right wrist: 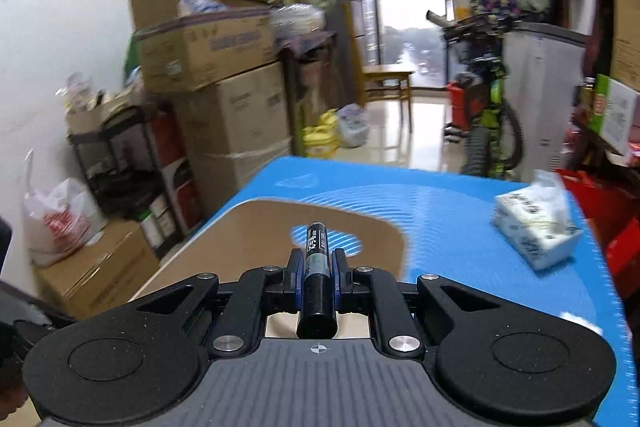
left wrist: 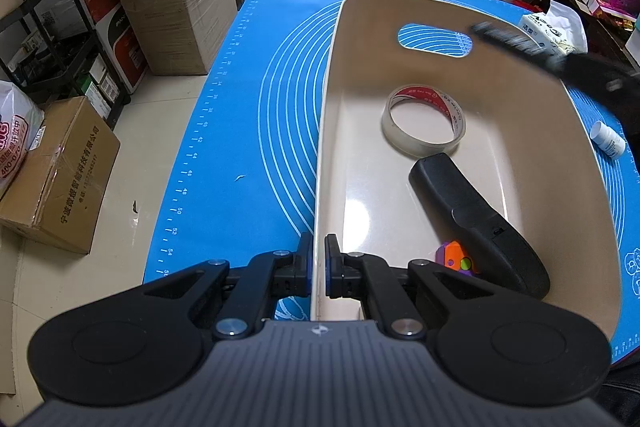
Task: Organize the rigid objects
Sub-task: 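Carry the black marker into the basket with the right tool and release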
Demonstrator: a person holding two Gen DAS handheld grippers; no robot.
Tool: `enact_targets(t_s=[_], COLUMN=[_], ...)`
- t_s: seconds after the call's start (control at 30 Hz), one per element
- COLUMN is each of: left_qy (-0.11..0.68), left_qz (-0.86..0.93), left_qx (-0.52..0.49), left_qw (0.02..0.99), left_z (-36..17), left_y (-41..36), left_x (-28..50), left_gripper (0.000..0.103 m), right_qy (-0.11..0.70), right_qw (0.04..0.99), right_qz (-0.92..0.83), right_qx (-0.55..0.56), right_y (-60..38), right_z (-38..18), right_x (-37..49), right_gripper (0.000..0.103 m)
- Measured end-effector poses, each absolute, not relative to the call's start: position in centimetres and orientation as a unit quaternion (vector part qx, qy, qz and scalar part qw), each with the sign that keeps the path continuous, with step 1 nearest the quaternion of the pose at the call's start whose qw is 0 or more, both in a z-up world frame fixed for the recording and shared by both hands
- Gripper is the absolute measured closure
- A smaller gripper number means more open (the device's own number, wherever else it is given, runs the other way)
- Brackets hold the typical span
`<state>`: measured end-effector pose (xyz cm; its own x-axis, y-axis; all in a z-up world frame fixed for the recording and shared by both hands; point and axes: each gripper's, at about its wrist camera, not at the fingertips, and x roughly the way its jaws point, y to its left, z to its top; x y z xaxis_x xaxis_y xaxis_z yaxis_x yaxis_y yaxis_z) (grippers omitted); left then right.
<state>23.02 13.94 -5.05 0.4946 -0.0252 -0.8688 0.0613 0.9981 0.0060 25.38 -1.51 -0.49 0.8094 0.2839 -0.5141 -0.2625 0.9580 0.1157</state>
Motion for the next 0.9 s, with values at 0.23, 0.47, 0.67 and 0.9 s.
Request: enact_targets(t_s=[0.23,0.47,0.67,0.9], left_qy=[0.503,0.502,0.503,0.504], left_qz=[-0.026,-0.026,-0.026,-0.026], left_qx=[0.019,0.019,0.021,0.019], left_qw=[0.864,0.864,0.864,0.863], left_z=[-5.0,-5.0,-5.1,-5.1], left_y=[13.9,14.0,14.1,14.2], left_x=[23.0,23.0,23.0,23.1], left_gripper=[0.097,0.097,0.097,0.097], right_qy=[0.333,0.388,0.431,0.416], right_qw=[0.925,0.902,0.881,0.888], right_qz=[0.181,0.184,0.185,0.196], right_qx=[-0.021,-0.041,-0.064,-0.02], right_y=[3.2,5.5,6.0,3.5], right_z=[-2.9,-5.2,-7.0,-6.1], right_x=[26.6,27.7,28.4,27.8], right_gripper=[0.079,0.079,0.079,0.047])
